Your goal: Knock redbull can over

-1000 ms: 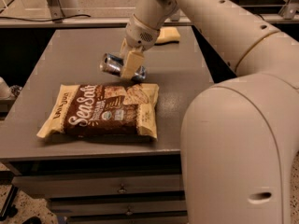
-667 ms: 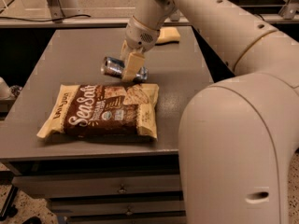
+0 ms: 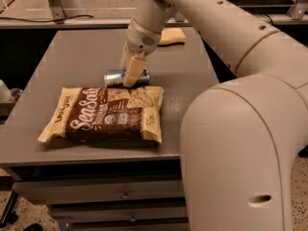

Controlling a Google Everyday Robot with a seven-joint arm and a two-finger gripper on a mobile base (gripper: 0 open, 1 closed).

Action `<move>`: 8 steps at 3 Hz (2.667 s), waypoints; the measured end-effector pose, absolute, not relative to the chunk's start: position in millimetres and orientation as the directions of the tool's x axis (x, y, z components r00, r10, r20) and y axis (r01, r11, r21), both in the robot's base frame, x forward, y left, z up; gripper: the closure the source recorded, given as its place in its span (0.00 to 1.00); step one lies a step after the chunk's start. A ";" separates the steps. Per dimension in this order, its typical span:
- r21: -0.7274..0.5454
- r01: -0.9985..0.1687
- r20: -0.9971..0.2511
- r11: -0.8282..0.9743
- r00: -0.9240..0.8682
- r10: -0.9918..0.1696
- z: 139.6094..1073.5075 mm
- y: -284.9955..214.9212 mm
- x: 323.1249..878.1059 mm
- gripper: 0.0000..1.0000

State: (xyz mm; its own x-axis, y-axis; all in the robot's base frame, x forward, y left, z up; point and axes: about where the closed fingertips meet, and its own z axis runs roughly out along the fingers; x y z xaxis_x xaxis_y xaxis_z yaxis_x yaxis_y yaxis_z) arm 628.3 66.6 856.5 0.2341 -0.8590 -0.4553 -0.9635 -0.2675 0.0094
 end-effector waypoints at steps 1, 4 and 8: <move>0.005 -0.962 -0.456 -0.274 0.242 -0.856 853.4 71.7 628.7 0.00; -0.067 -0.980 -0.455 -0.187 0.197 -0.868 874.5 39.7 646.0 0.00; -0.318 -0.894 -0.746 0.314 0.031 -0.666 992.2 -148.6 607.6 0.00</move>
Offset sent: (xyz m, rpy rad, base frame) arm -0.0042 0.0043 -0.0027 -0.0067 0.0021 0.0218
